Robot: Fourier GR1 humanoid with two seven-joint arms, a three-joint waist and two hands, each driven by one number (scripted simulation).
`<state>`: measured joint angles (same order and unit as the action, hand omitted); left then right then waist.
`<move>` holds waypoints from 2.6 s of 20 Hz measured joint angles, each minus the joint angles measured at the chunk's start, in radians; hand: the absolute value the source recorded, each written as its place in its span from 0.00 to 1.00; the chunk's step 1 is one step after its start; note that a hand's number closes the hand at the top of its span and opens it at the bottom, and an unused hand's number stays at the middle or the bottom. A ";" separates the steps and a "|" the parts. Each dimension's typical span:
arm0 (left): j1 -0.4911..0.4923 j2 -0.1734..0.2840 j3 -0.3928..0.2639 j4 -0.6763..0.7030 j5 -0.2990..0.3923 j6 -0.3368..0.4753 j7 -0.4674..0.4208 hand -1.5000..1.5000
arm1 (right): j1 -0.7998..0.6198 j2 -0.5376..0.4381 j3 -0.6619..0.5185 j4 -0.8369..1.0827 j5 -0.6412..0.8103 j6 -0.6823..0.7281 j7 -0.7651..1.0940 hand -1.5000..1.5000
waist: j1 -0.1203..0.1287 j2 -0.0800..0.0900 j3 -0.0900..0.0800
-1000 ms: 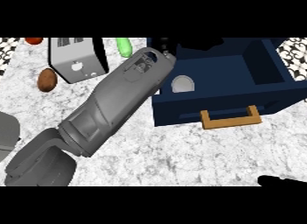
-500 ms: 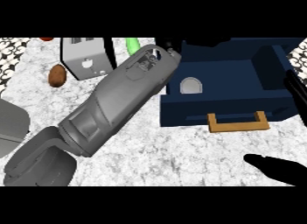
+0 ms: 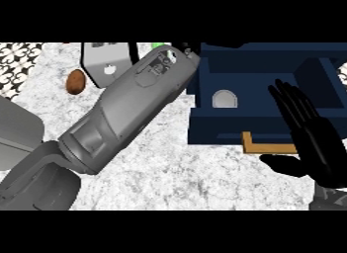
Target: Pick up the can, place it into the drawer and close the drawer
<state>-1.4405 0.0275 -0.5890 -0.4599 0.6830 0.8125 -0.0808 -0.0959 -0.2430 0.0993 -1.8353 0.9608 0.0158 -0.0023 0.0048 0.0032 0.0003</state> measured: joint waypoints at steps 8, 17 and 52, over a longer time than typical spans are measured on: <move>0.057 0.113 -0.017 -0.161 -0.052 -0.003 0.121 0.00 | -0.104 0.071 -0.022 0.304 0.096 -0.204 -0.046 0.00 | 0.023 -0.010 -0.004; 0.161 0.248 -0.035 -0.360 -0.098 -0.010 0.219 0.00 | -0.245 0.077 -0.084 0.568 0.155 -0.373 -0.113 0.00 | 0.041 -0.027 -0.023; 0.558 0.507 -0.031 -0.874 -0.191 -0.039 0.346 0.00 | -0.938 0.035 -0.326 1.532 0.263 -0.778 -0.084 0.00 | 0.073 0.015 0.001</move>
<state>-0.8829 0.5346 -0.6198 -1.3337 0.4921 0.7737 0.2651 -1.0338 -0.2082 -0.2264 -0.3033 1.2242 -0.7623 -0.0866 0.0778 0.0185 0.0008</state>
